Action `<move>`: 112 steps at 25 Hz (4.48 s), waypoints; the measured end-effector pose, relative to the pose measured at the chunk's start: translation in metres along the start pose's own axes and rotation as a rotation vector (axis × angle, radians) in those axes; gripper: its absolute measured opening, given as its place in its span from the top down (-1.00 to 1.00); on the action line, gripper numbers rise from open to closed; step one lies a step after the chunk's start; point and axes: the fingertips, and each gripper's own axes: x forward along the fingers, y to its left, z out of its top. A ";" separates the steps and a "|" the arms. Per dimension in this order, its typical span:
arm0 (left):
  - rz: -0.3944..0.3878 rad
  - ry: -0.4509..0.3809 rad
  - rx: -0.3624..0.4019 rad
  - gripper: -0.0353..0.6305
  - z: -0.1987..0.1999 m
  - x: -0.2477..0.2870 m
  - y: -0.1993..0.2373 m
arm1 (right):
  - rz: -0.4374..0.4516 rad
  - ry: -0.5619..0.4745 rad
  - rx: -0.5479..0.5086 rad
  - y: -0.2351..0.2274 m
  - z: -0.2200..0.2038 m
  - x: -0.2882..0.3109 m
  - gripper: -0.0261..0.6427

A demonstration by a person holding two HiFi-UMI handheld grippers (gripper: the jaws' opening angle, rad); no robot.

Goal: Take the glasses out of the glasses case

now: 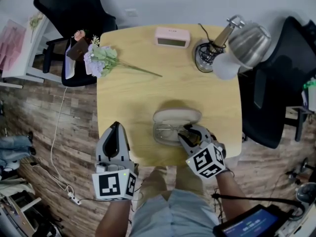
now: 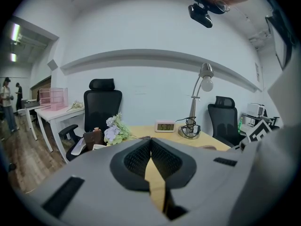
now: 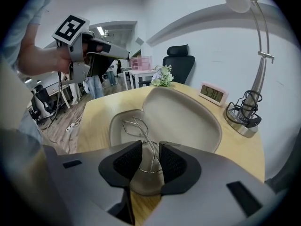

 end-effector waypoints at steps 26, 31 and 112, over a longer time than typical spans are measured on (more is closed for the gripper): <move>0.023 -0.014 -0.021 0.88 0.007 -0.006 0.007 | 0.081 0.099 -0.090 0.006 -0.005 0.000 0.80; 0.026 -0.026 -0.018 0.88 0.014 -0.008 0.009 | 0.073 0.079 -0.091 0.007 -0.002 -0.003 0.81; -0.107 -0.514 0.103 0.88 0.219 -0.052 -0.041 | -0.538 -0.833 -0.069 -0.071 0.276 -0.279 0.84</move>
